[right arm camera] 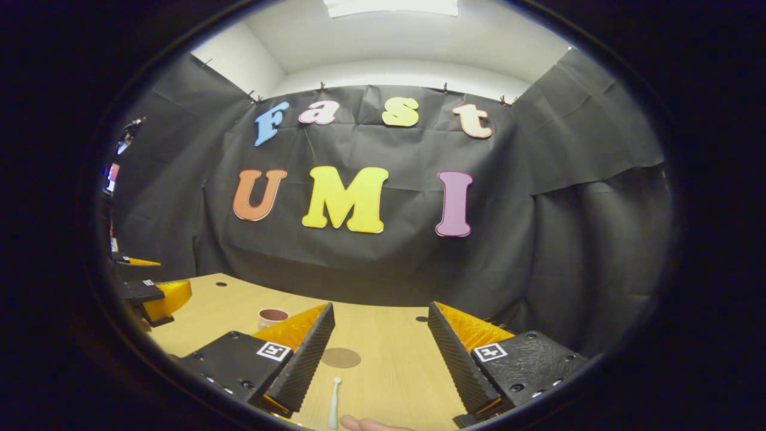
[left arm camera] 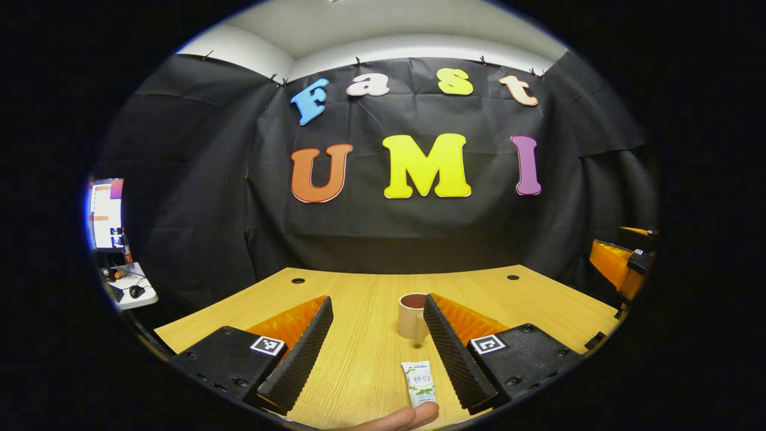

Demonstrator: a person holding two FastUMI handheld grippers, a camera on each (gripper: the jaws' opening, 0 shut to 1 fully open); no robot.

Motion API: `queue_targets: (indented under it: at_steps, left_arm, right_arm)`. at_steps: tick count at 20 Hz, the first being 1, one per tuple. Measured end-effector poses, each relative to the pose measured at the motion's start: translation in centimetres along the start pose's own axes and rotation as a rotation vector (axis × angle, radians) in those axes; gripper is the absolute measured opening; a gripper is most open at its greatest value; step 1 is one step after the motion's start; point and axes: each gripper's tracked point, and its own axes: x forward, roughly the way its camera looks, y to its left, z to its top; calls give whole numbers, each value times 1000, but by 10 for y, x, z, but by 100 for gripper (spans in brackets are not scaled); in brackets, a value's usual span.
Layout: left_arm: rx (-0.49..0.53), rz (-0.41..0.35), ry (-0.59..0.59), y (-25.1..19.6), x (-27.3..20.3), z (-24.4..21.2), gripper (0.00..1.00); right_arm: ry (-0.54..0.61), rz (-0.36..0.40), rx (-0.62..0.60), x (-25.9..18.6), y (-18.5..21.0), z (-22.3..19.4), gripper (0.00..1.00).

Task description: Put the toothbrush and toothpaste on the desktop into the cup, then pick up the cup and place it on the coaster on the desktop.

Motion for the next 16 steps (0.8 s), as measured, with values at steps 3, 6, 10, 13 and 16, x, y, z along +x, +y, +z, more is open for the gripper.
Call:
queue_targets:
  at_steps: [3, 6, 10, 13, 16]
  left_arm:
    - [12, -7, -6, -4, -1, 2, 96]
    - [10, -16, -3, -9, -3, 1, 96]
    - [-14, -31, 26, -13, 0, -8, 96]
    - [-33, -52, 105, -21, 4, -33, 96]
    - [-64, -106, 276, -39, 3, -85, 97]
  right_arm:
    - [-4, -5, -11, -1, -2, 1, 94]
    - [-6, -4, -9, -2, -2, 0, 96]
    - [-4, -4, -7, -2, -2, -3, 94]
    - [11, -8, -22, 0, -2, -11, 96]
    - [33, -7, -33, 3, 0, -23, 94]
